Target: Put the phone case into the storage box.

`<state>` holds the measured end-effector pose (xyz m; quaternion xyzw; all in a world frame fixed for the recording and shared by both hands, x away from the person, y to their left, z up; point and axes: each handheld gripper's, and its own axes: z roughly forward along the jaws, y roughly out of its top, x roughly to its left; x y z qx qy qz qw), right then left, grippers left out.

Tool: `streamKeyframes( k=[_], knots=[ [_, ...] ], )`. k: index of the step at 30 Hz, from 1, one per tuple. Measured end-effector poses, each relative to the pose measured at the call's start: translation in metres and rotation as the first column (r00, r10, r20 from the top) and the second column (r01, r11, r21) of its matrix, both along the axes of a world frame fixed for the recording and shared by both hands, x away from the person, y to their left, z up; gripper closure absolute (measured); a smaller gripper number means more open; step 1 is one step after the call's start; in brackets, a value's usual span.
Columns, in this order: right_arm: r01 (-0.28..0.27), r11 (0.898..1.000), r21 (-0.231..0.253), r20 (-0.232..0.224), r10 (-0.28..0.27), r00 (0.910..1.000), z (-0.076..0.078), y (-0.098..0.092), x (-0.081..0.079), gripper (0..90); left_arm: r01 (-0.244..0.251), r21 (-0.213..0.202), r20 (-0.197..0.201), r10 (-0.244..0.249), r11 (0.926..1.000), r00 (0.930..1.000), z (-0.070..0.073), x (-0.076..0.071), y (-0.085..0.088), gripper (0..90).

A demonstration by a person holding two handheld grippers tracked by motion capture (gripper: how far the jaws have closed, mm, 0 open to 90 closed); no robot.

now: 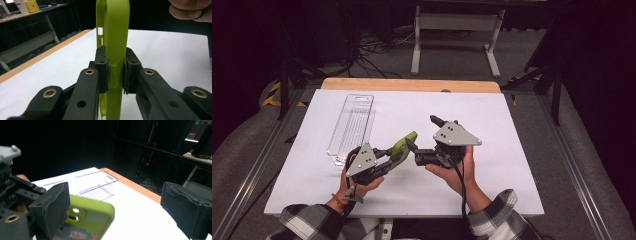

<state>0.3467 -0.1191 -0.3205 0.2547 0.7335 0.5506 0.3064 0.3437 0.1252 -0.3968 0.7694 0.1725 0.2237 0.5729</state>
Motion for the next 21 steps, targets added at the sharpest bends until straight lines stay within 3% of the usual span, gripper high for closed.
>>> streamKeyframes(
  k=[21],
  knots=[
    [-0.004, 0.997, -0.081, 0.023, 0.006, 0.9997, -0.012, -0.019, -0.004, 9.6, -0.013, -0.02, 0.015, 0.014, 0.9997, 0.9998, 0.007, 0.003, 0.013, 77.8]
  ],
)
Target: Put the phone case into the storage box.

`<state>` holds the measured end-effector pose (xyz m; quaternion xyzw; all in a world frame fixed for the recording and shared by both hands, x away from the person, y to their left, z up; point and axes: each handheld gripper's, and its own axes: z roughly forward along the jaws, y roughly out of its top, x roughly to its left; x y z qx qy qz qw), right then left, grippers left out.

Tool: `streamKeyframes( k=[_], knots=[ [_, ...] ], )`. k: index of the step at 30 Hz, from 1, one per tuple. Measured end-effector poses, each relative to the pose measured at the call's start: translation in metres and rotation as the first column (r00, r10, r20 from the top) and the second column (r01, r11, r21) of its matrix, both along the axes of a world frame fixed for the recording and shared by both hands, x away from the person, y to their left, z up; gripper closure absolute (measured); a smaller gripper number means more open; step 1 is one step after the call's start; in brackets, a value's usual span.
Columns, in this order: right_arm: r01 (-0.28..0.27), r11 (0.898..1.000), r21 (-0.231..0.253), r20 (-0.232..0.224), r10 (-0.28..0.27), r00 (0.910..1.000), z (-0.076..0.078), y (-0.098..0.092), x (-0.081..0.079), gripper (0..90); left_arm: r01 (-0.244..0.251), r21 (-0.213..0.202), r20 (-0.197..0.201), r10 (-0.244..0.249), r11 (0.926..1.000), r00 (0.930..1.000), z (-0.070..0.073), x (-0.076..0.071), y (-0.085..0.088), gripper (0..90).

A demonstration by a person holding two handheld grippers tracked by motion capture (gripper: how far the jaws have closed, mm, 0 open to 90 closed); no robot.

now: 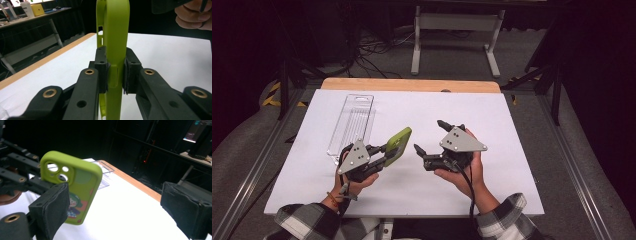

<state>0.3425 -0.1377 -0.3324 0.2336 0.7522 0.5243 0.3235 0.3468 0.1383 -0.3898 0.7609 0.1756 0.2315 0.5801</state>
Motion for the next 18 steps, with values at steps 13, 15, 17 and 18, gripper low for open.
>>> streamKeyframes(
  k=[13, 15, 17, 18],
  knots=[
    [0.007, 0.999, -0.051, 0.005, -0.007, 1.0, -0.013, -0.011, -0.005, 9.6, -0.008, -0.018, 0.014, 0.009, 0.9998, 0.9999, 0.005, 0.002, 0.006, 77.8],
    [0.016, 0.998, -0.064, 0.006, -0.015, 0.9999, -0.016, -0.014, -0.005, 9.6, -0.008, -0.014, 0.01, 0.008, 0.9999, 0.9999, 0.006, 0.001, 0.007, 77.8],
    [0.021, 0.997, -0.077, 0.013, -0.02, 0.9997, -0.02, -0.016, -0.007, 9.7, -0.01, -0.016, 0.015, 0.01, 0.9998, 0.9998, 0.007, 0.002, 0.008, 77.7],
    [0.024, 0.996, -0.086, 0.017, -0.023, 0.9996, -0.022, -0.018, -0.007, 9.6, -0.009, -0.019, 0.013, 0.009, 0.9998, 0.9999, 0.007, 0.002, 0.009, 77.7]
  ],
)
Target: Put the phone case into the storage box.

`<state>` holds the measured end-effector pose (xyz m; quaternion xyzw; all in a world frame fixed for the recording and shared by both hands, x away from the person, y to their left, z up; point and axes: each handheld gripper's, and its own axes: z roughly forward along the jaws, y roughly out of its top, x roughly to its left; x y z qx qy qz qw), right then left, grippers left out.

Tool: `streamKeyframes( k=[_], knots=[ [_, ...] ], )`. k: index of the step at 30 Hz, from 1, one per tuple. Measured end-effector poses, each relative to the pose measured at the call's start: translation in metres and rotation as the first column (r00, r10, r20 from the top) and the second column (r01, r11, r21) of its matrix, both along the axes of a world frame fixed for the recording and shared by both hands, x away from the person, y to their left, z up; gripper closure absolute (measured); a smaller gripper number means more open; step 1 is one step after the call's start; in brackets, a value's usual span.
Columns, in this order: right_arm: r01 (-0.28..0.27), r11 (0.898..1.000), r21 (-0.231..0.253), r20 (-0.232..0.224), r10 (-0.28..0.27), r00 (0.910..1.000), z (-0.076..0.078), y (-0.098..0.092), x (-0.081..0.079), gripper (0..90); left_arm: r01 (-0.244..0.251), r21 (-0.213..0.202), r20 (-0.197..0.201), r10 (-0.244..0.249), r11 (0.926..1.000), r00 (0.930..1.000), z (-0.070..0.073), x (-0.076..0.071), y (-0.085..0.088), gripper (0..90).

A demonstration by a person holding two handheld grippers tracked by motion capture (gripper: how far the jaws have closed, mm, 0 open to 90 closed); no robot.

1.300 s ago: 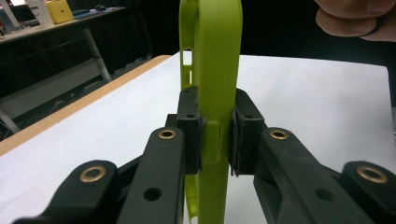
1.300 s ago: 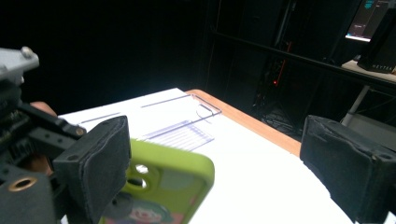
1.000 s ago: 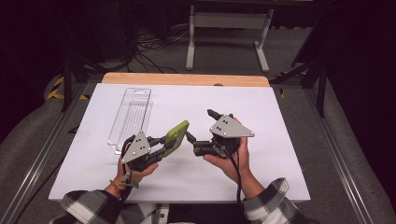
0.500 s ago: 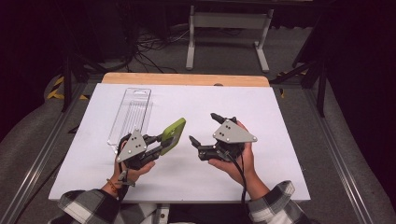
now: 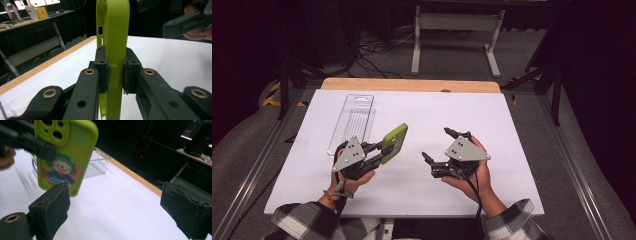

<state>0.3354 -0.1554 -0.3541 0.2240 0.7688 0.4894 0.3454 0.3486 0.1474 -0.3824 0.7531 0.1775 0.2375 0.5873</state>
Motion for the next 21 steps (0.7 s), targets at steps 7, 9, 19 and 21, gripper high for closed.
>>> streamKeyframes(
  k=[7, 9, 19, 21],
  knots=[
    [0.016, 0.999, -0.041, -0.006, -0.017, 0.9998, -0.013, -0.012, -0.003, 9.6, -0.007, -0.001, 0.001, 0.007, 1.0, 1.0, 0.001, 0.001, 0.003, 77.7],
    [0.015, 0.999, -0.045, -0.004, -0.016, 0.9999, -0.016, -0.016, -0.004, 9.6, -0.008, 0.003, 0.005, 0.008, 1.0, 1.0, 0.001, 0.001, 0.003, 77.7],
    [0.026, 0.999, -0.044, 0.019, -0.025, 0.9995, -0.035, -0.042, -0.011, 10.0, -0.021, -0.016, 0.005, 0.021, 0.9996, 0.9998, 0.004, 0.002, 0.009, 77.8],
    [0.024, 0.999, -0.043, 0.023, -0.023, 0.9995, -0.036, -0.045, -0.012, 10.1, -0.021, -0.015, 0.005, 0.021, 0.9997, 0.9998, 0.005, 0.002, 0.01, 77.7]
  ],
)
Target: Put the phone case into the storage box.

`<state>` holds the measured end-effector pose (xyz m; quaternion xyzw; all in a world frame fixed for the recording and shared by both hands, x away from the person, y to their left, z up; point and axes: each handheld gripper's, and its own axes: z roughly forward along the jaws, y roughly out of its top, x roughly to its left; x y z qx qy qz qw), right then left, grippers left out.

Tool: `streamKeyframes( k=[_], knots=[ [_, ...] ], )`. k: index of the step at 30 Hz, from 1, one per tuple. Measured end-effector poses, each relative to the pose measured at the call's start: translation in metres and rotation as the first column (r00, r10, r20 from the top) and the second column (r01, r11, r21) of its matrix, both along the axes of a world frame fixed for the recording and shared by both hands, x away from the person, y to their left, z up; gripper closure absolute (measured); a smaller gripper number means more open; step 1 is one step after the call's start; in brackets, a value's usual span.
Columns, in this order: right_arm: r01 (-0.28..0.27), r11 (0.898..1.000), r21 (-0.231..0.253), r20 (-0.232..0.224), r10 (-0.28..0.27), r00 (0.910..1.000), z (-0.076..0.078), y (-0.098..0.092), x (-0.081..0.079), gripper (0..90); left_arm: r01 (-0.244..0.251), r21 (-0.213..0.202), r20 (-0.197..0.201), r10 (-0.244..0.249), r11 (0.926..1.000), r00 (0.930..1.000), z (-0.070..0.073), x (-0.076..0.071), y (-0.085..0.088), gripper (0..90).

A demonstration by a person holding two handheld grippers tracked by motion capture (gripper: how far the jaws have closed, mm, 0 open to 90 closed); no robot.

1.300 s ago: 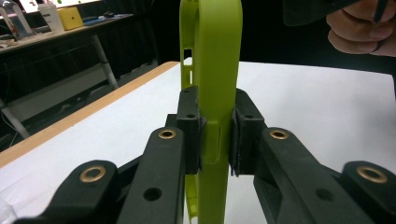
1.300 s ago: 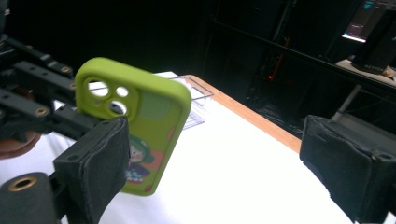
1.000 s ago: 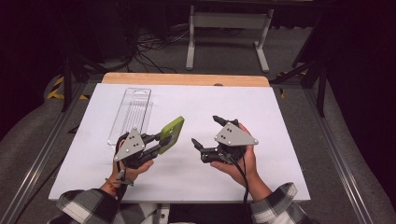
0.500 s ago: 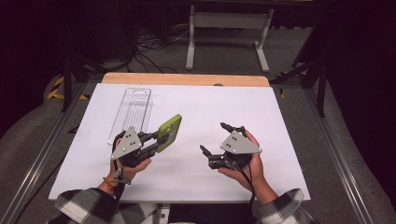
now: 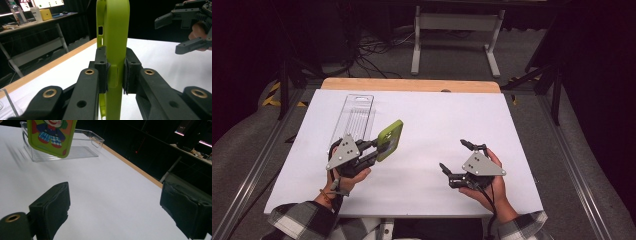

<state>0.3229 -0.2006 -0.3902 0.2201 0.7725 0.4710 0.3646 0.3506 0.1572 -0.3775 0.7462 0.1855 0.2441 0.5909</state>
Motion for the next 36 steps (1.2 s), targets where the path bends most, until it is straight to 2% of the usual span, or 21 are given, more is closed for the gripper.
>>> streamKeyframes(
  k=[14, 24, 36],
  knots=[
    [0.007, 1.0, 0.01, -0.026, -0.007, 0.9996, -0.012, -0.02, -0.007, 9.5, -0.006, -0.023, 0.004, 0.006, 0.9997, 1.0, 0.005, 0.004, 0.006, 77.8],
    [0.021, 1.0, 0.015, -0.038, -0.02, 0.9991, -0.014, -0.023, -0.006, 9.6, -0.006, -0.036, 0.001, 0.006, 0.9993, 1.0, 0.014, 0.01, 0.014, 77.8],
    [0.028, 0.999, 0.019, -0.034, -0.027, 0.9991, -0.014, -0.025, -0.004, 9.7, -0.013, -0.054, 0.025, 0.015, 0.9985, 0.9996, 0.025, 0.021, 0.03, 77.8]
  ],
)
